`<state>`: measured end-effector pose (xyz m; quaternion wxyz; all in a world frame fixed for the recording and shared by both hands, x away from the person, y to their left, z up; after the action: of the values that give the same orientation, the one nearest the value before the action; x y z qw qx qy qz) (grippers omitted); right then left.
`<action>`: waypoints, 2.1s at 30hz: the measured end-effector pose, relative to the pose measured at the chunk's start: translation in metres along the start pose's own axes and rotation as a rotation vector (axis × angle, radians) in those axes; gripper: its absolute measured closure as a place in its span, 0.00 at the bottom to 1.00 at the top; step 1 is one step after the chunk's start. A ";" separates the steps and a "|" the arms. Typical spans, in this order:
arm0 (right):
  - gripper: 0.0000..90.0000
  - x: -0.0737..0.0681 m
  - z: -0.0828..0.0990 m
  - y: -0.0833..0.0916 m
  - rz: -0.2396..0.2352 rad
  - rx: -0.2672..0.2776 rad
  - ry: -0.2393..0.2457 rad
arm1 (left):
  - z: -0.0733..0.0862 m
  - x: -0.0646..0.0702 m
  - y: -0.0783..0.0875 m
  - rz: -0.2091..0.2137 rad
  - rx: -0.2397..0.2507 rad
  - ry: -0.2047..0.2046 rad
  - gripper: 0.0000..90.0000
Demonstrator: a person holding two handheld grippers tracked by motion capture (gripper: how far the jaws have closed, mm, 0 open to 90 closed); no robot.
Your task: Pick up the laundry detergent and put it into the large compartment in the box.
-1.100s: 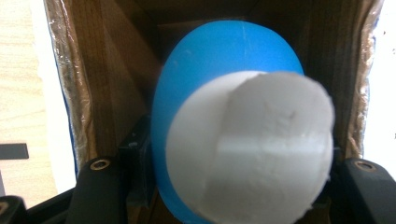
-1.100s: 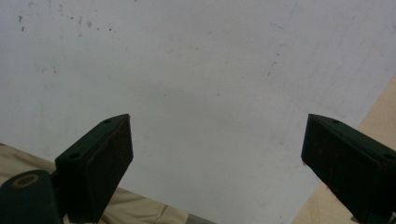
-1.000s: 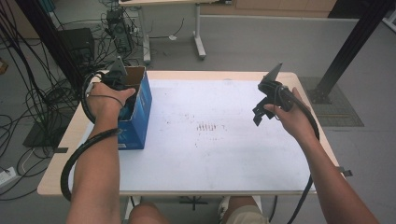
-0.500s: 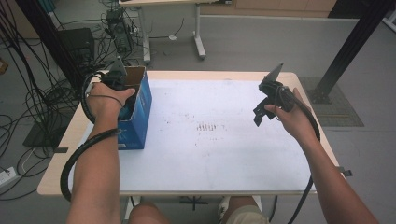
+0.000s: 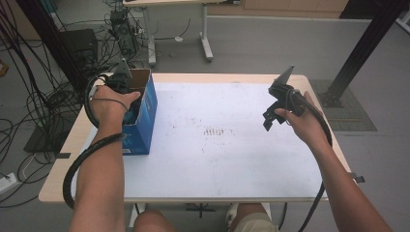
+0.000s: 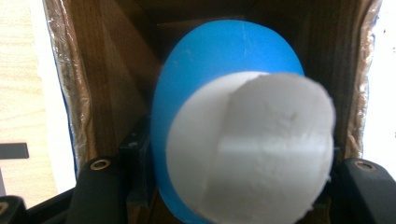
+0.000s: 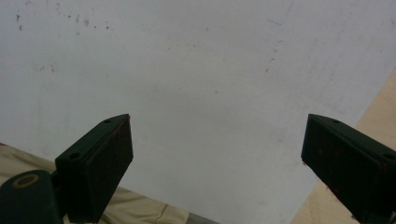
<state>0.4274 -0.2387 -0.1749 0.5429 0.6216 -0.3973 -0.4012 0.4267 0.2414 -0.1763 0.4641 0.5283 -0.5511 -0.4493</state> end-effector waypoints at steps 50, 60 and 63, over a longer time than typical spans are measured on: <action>0.10 -0.003 0.000 0.002 0.001 0.001 0.004 | 0.002 0.002 0.000 -0.004 0.006 -0.010 0.41; 0.10 -0.001 0.000 0.000 -0.005 0.002 0.003 | 0.001 0.003 0.000 -0.006 0.002 -0.011 0.41; 0.10 -0.001 0.000 0.000 -0.006 0.003 0.002 | 0.002 0.003 0.000 -0.006 0.005 -0.011 0.41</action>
<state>0.4266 -0.2375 -0.1749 0.5411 0.6242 -0.3954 -0.4016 0.4249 0.2389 -0.1765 0.4586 0.5286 -0.5530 -0.4522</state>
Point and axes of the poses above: each handheld gripper's, and its own axes: y roughly backward along the jaws, z roughly out of its underside, x roughly to its right, the point moved 2 cm from there along -y, roughly forward along the jaws, and after that the axes turned 5 degrees about x, right-handed, at the moved point
